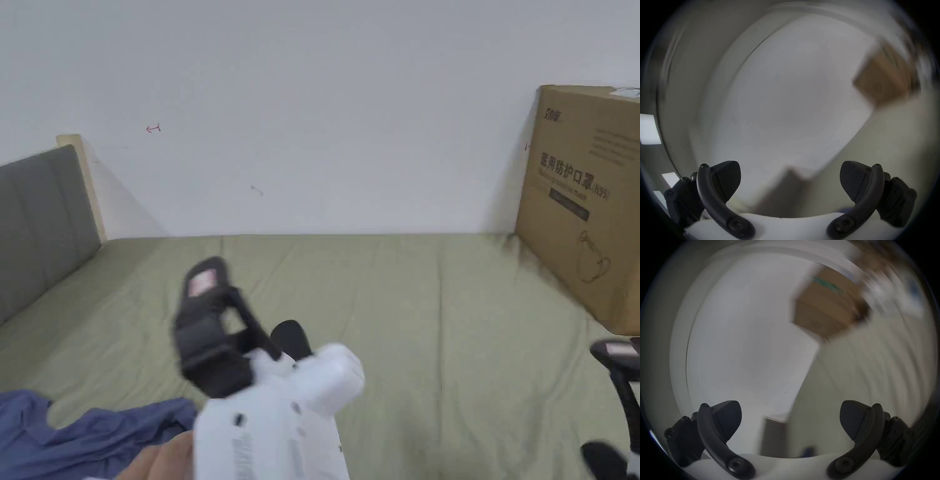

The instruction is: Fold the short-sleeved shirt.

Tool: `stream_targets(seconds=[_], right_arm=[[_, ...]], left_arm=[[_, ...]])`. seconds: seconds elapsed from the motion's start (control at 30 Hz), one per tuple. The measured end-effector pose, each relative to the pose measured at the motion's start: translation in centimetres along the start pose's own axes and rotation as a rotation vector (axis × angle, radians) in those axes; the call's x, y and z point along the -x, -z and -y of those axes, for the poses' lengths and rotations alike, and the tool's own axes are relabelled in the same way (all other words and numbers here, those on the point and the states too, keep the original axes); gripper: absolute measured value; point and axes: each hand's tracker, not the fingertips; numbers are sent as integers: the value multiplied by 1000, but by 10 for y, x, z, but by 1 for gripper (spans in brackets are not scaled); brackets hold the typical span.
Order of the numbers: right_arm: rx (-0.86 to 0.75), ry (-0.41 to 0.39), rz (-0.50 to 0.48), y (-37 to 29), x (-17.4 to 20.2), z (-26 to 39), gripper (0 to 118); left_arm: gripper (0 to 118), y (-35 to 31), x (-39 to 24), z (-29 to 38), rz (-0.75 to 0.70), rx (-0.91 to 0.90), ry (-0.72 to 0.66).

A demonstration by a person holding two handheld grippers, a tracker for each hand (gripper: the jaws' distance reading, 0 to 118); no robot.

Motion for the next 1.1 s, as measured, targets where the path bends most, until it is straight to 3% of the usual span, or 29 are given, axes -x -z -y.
stream_targets(seconds=[0.03,0.07,0.1,0.13,0.27,0.33,0.4,0.47,0.5,0.57,0.63,0.67,0.7,0.77,0.93,1.1], right_arm=[[14,222,14,-1,-27,-1,118],[22,386,49,-2,-48,1,118],[38,476,102,-4,-62,4,118],[35,489,137,-8,-73,6,118],[-7,193,73,-7,-45,0,118],[-39,62,-23,-8,-18,-5,118],[-55,-160,-74,-8,17,-2,118],[-85,-458,-96,-12,49,9,118],[-101,-629,-87,-14,58,17,118],[-166,-1093,-30,-13,76,42,118],[-277,-1571,96,-8,75,72,118],[-295,-1738,137,-2,70,82,118],[-287,-1826,136,-1,67,87,118],[-251,-1795,62,-5,61,86,118],[-193,-1608,46,-6,61,80,118],[-215,-1607,67,-3,62,80,118]], left_arm=[[118,-5,-22,5,-67,-101,234],[118,-11,-36,9,-83,-185,368],[118,-14,-37,11,-29,-224,343],[118,-17,-34,6,28,-216,253],[118,-6,0,-5,221,-13,-228],[118,6,21,2,295,70,-465],[118,17,41,13,376,151,-763],[118,28,57,39,455,236,-1150],[118,30,60,52,480,278,-1305],[118,29,58,79,458,345,-1572],[118,30,50,89,388,400,-1546],[118,31,47,95,367,415,-1527],[118,31,45,99,369,417,-1510],[118,30,46,97,359,439,-1476],[118,34,45,101,366,458,-1479],[118,34,51,94,372,401,-1459]])
